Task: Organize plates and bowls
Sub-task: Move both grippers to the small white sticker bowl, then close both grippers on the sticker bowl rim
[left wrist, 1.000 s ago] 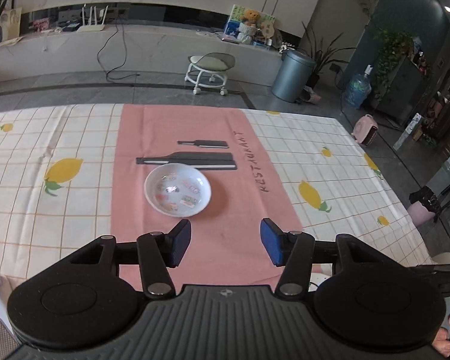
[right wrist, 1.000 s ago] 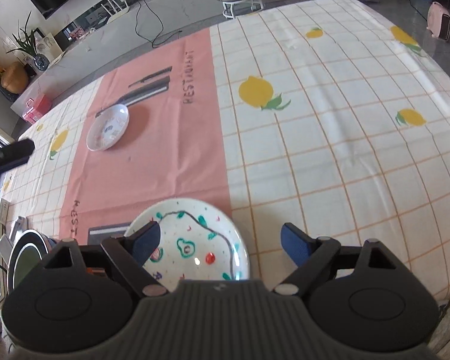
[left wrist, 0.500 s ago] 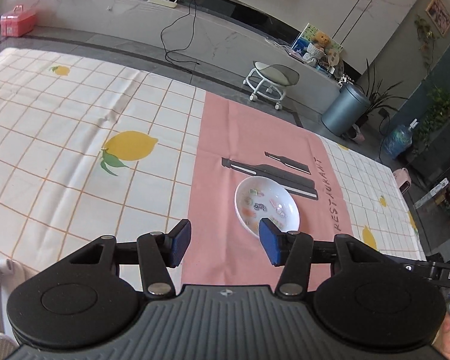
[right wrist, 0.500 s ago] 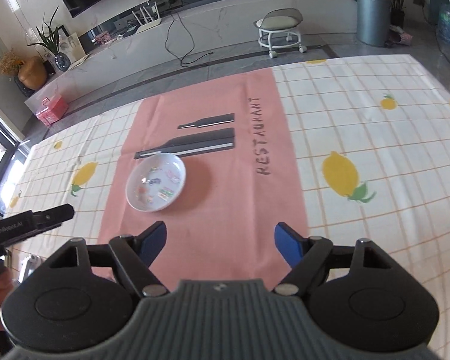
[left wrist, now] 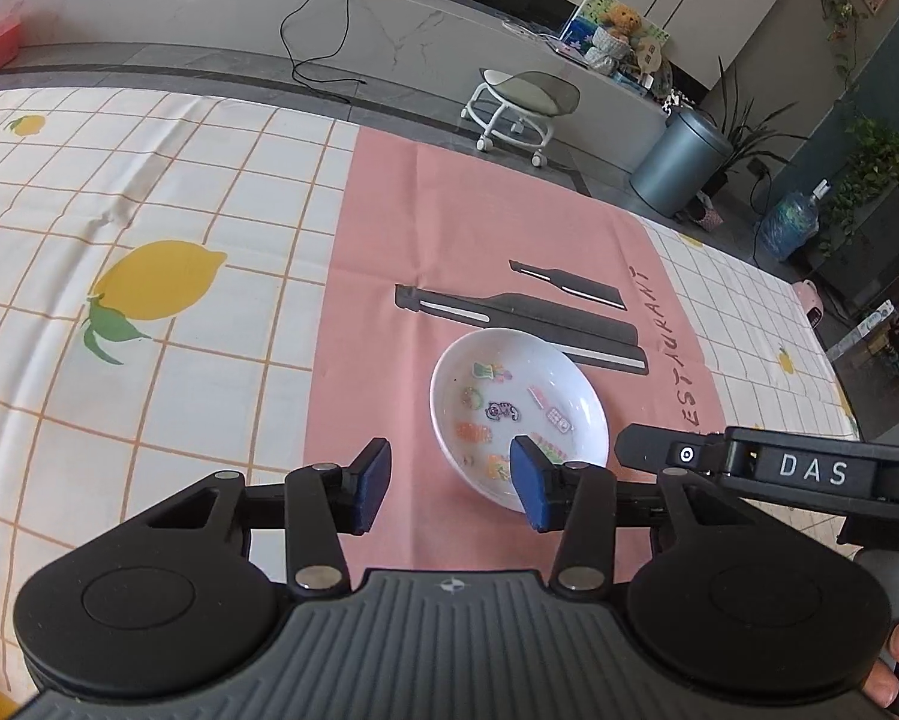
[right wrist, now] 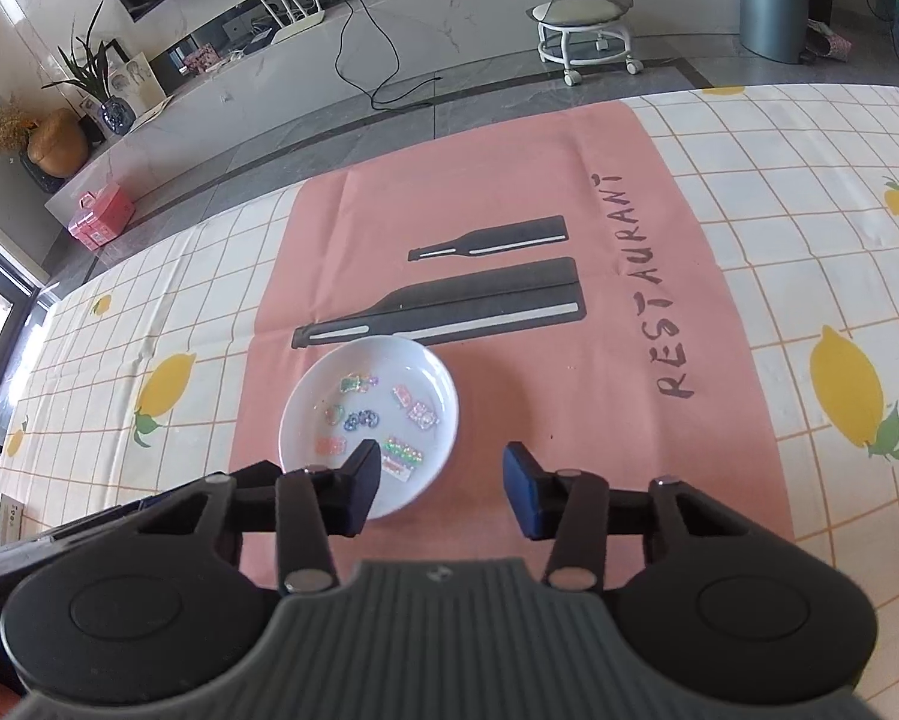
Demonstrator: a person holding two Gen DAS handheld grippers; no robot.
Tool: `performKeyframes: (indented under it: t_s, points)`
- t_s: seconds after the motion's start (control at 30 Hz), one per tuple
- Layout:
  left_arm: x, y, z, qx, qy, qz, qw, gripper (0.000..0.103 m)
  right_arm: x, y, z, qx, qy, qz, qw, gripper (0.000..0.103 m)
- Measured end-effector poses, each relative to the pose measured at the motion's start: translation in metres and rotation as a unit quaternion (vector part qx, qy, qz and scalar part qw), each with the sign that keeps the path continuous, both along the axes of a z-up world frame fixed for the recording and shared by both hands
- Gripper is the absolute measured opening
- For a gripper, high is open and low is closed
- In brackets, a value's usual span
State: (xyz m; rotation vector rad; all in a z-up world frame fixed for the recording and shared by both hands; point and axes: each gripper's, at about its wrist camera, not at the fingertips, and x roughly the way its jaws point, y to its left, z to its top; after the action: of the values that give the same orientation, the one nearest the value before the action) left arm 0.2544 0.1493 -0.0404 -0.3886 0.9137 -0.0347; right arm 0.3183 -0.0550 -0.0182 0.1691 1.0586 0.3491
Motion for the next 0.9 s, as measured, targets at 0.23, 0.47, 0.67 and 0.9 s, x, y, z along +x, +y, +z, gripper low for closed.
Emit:
performKeyframes:
  t_s: [0.23,0.47,0.67,0.9]
  points:
    - [0.001,-0.005,-0.007,0.024,-0.005,-0.005,0.9997,0.037,0.015,-0.004,-0.014,0.031,0.019,-0.020,0.999,0.026]
    - [0.005,-0.004,-0.013,0.006,-0.003,-0.014,0.9999,0.027,0.014,0.001,-0.025,0.035,0.027,-0.017,0.999,0.026]
    - [0.003,-0.002,-0.014,-0.005,-0.006,-0.009,0.9999,0.027,0.012,0.004,-0.032,0.035,0.029,-0.013,0.999,0.003]
    - [0.001,0.000,-0.011,-0.008,0.005,-0.010,0.9999,0.014,0.005,-0.007,-0.027,0.063,0.040,-0.024,0.997,0.003]
